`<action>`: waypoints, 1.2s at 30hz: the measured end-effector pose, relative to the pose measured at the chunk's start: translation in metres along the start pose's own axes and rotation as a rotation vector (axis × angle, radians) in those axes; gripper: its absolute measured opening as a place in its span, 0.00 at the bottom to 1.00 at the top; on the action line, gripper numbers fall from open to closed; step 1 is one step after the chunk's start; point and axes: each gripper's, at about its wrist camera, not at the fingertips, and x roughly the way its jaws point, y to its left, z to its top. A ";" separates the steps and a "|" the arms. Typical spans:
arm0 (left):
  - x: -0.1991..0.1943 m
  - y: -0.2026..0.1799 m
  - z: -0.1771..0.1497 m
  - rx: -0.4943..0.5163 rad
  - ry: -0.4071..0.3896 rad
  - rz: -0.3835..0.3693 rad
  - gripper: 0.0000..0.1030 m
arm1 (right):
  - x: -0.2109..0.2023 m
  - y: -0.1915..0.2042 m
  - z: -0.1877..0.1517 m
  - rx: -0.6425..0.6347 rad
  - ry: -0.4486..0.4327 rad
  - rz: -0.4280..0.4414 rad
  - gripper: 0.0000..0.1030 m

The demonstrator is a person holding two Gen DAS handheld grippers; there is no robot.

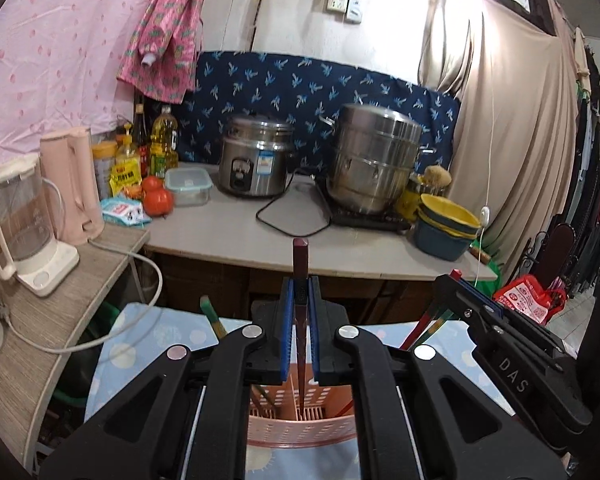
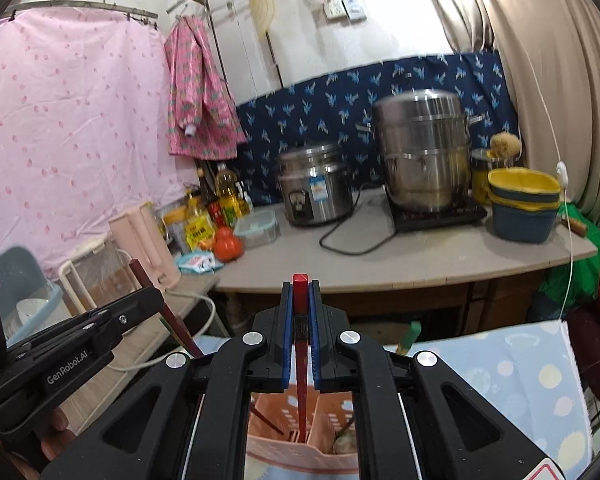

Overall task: Organize utensils
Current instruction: 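Lift and carry both held red chopsticks to the pink basket, then open both tools over the basket, dropping the red chopsticks in, then withdraw both open tools back over the remaining chopsticks and gold spoon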

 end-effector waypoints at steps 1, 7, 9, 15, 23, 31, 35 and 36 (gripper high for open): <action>0.003 0.001 -0.001 -0.001 0.007 0.004 0.07 | 0.004 -0.002 -0.004 0.004 0.015 0.000 0.07; 0.011 0.009 -0.011 -0.012 0.048 0.004 0.07 | 0.009 -0.004 -0.016 -0.003 0.045 -0.031 0.25; 0.011 0.009 -0.015 -0.012 0.056 0.029 0.16 | 0.004 -0.004 -0.018 0.001 0.028 -0.045 0.50; -0.001 0.008 -0.024 -0.007 0.046 0.066 0.41 | -0.017 0.001 -0.023 -0.028 0.007 -0.061 0.52; -0.024 -0.001 -0.032 0.023 0.047 0.073 0.46 | -0.046 0.006 -0.032 -0.034 0.012 -0.049 0.52; -0.059 -0.007 -0.043 0.037 0.046 0.070 0.46 | -0.085 0.014 -0.047 -0.050 0.018 -0.042 0.52; -0.079 -0.007 -0.056 0.044 0.052 0.062 0.47 | -0.103 0.017 -0.061 -0.068 0.032 -0.056 0.52; -0.083 -0.008 -0.060 0.047 0.055 0.064 0.47 | -0.108 0.017 -0.066 -0.069 0.039 -0.057 0.52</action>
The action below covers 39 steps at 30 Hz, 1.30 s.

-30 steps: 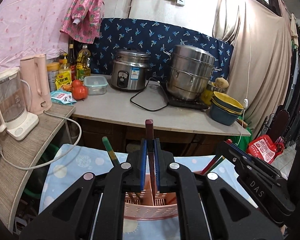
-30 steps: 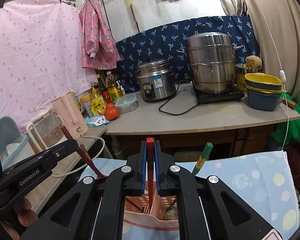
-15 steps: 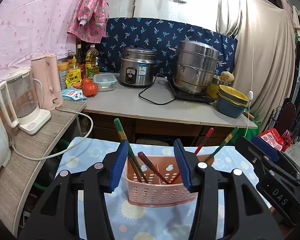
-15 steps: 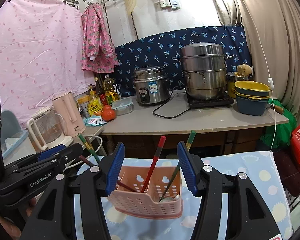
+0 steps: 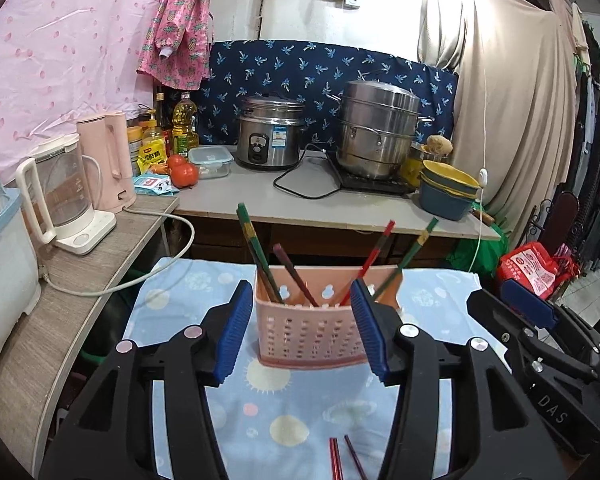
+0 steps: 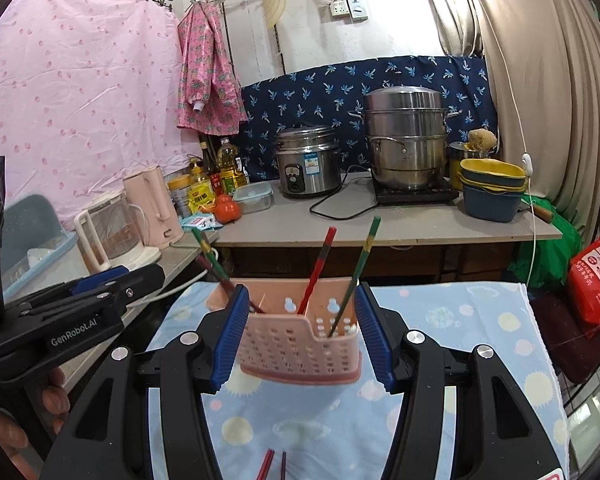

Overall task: Organize utensils
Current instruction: 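Withdraw both open tools back over the remaining chopsticks and gold spoon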

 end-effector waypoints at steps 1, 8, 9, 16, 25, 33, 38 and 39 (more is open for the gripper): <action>-0.004 0.000 -0.005 0.001 0.003 -0.001 0.47 | -0.004 0.000 -0.005 0.002 0.005 -0.001 0.52; -0.028 0.007 -0.047 -0.004 0.054 -0.008 0.47 | -0.035 -0.003 -0.041 0.009 0.050 -0.009 0.52; -0.031 0.009 -0.054 -0.007 0.063 -0.012 0.47 | -0.040 -0.003 -0.049 0.008 0.059 -0.013 0.52; -0.052 0.016 -0.125 -0.014 0.161 -0.033 0.47 | -0.070 -0.013 -0.107 0.062 0.146 -0.012 0.52; -0.080 0.004 -0.219 0.027 0.302 -0.074 0.55 | -0.108 -0.022 -0.188 0.113 0.260 -0.051 0.52; -0.089 -0.006 -0.274 0.032 0.399 -0.098 0.55 | -0.125 -0.023 -0.231 0.147 0.313 -0.068 0.52; -0.089 -0.016 -0.280 0.054 0.403 -0.111 0.55 | -0.124 -0.018 -0.242 0.155 0.336 -0.058 0.52; -0.088 -0.017 -0.281 0.056 0.406 -0.107 0.55 | -0.124 -0.017 -0.244 0.156 0.339 -0.056 0.52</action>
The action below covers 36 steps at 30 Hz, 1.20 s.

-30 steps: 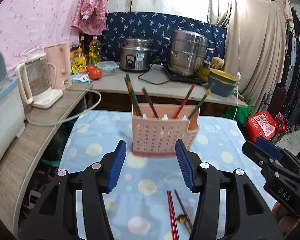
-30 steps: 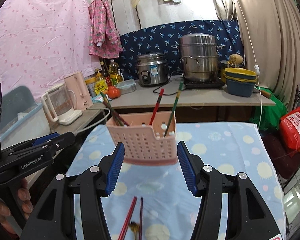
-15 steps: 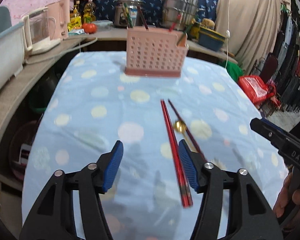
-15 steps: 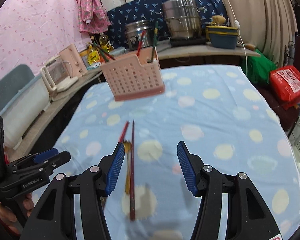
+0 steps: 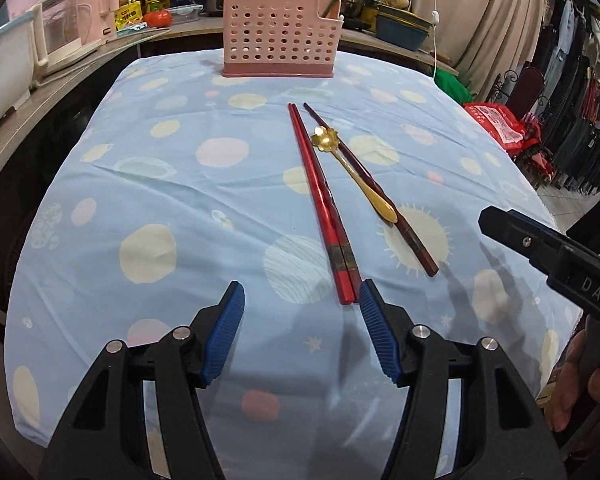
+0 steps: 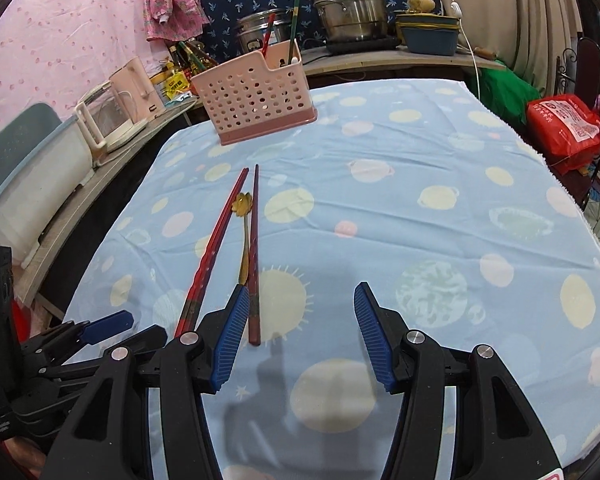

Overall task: Organize utensils
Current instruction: 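Withdraw both open tools back over the remaining chopsticks and gold spoon, then grasp a red chopstick with the left tool while the right tool grasps a dark red chopstick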

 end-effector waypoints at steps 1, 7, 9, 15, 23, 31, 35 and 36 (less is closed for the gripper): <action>0.001 0.000 -0.001 0.001 0.003 0.000 0.55 | 0.001 0.001 -0.001 0.002 0.003 0.003 0.52; 0.008 -0.003 -0.003 0.010 0.016 0.006 0.55 | 0.005 0.004 -0.004 -0.003 0.016 0.009 0.52; 0.010 -0.003 -0.003 0.006 0.020 0.011 0.55 | 0.007 0.004 -0.004 -0.003 0.019 0.011 0.52; 0.011 0.002 -0.002 -0.008 0.016 0.020 0.55 | 0.011 0.005 -0.005 -0.007 0.029 0.014 0.52; 0.013 0.012 0.001 -0.030 0.013 0.042 0.55 | 0.013 0.007 -0.005 -0.015 0.036 0.014 0.52; 0.016 0.009 0.011 -0.035 0.007 0.020 0.55 | 0.024 0.015 -0.007 -0.057 0.062 0.003 0.51; 0.022 0.006 0.013 -0.028 0.011 0.025 0.55 | 0.030 0.022 -0.009 -0.087 0.078 0.006 0.44; 0.024 0.005 0.014 -0.025 0.011 0.028 0.55 | 0.032 0.024 -0.008 -0.095 0.079 0.006 0.42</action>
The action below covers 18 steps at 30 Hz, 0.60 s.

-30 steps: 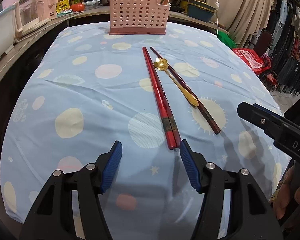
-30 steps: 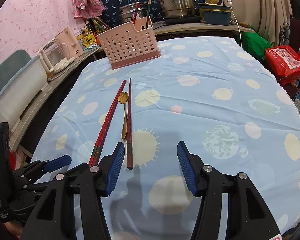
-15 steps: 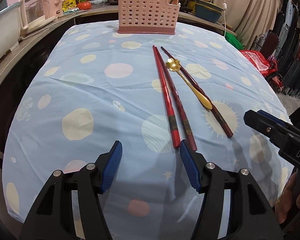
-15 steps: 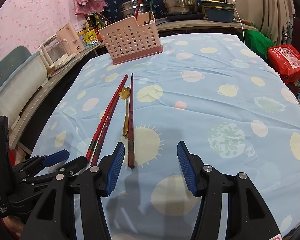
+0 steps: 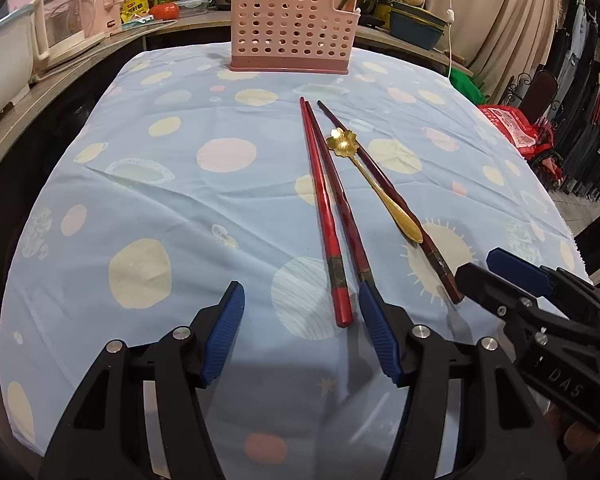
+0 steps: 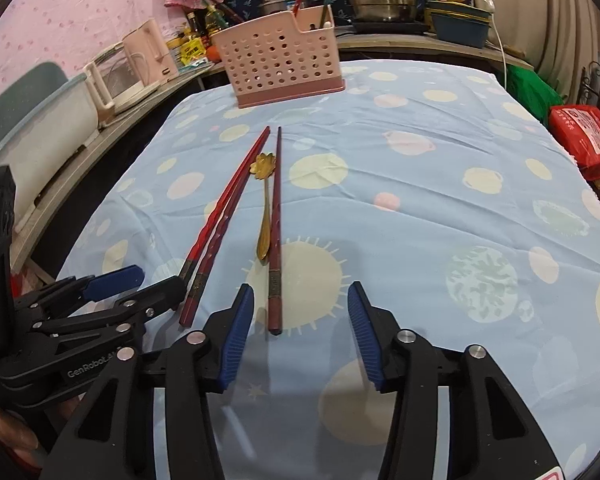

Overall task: Organize utensils
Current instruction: 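Grasp a red chopstick with the left tool while the right tool grasps a dark red chopstick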

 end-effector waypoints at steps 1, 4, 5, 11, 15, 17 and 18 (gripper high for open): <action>0.001 -0.001 0.001 0.003 -0.001 0.002 0.55 | 0.002 0.002 0.000 -0.010 0.002 -0.001 0.39; 0.003 -0.001 0.002 0.005 -0.003 0.006 0.54 | 0.008 0.007 0.001 -0.027 0.014 0.004 0.33; 0.004 -0.001 0.003 0.007 -0.005 0.009 0.53 | 0.010 0.008 0.001 -0.031 0.018 0.006 0.32; 0.006 -0.002 0.005 0.017 -0.013 0.016 0.44 | 0.019 0.015 0.004 -0.056 0.026 0.004 0.25; 0.008 -0.005 0.008 0.029 -0.015 0.008 0.34 | 0.022 0.018 0.005 -0.073 0.028 -0.003 0.16; 0.009 -0.006 0.008 0.033 -0.016 0.008 0.29 | 0.023 0.019 0.006 -0.082 0.028 -0.009 0.13; 0.009 -0.006 0.008 0.032 -0.017 0.005 0.27 | 0.023 0.019 0.006 -0.084 0.028 -0.011 0.11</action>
